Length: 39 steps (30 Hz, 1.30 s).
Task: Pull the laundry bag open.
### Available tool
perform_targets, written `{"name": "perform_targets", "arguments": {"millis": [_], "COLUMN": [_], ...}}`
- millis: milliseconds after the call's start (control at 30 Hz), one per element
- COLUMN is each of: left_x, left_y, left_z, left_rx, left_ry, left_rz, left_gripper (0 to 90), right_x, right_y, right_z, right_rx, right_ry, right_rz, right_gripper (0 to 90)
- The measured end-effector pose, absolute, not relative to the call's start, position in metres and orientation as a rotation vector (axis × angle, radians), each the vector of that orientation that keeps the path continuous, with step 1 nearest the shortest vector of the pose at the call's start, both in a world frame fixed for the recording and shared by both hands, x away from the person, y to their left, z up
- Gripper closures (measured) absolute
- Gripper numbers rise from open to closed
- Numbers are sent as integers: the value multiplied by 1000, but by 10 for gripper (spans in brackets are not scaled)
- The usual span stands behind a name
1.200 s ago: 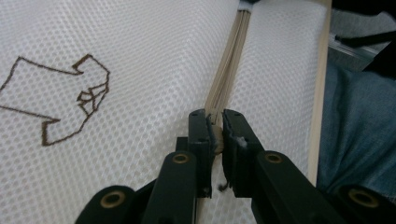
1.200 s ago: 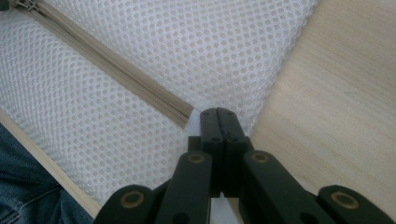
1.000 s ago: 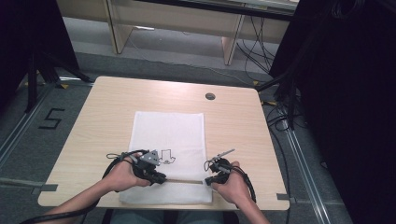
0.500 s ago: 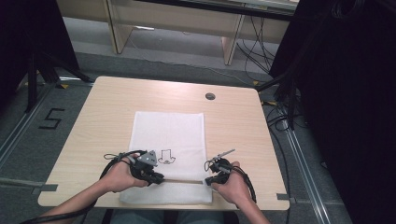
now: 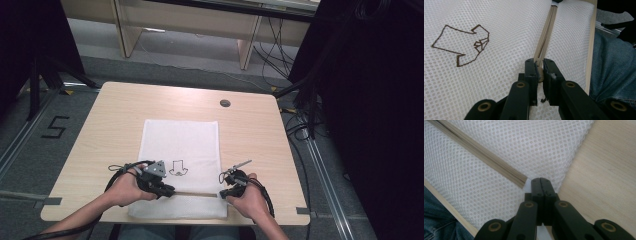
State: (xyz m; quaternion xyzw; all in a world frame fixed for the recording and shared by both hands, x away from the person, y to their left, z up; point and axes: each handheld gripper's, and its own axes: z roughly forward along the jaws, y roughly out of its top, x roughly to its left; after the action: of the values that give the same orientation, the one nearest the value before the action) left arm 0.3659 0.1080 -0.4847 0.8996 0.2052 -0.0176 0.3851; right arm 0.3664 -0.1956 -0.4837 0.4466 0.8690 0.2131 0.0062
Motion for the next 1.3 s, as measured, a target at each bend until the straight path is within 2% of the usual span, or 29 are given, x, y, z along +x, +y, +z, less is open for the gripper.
{"name": "perform_targets", "arguments": {"millis": [1300], "left_x": [364], "left_y": [126], "left_z": [-483], "left_rx": [2272], "left_ry": [532], "left_rz": [-38], "left_gripper": [819], "right_x": [366], "right_y": [-195], "right_z": [-483], "right_rx": [1391], "right_ry": [2717], "right_rz": [669], "right_gripper": [900]}}
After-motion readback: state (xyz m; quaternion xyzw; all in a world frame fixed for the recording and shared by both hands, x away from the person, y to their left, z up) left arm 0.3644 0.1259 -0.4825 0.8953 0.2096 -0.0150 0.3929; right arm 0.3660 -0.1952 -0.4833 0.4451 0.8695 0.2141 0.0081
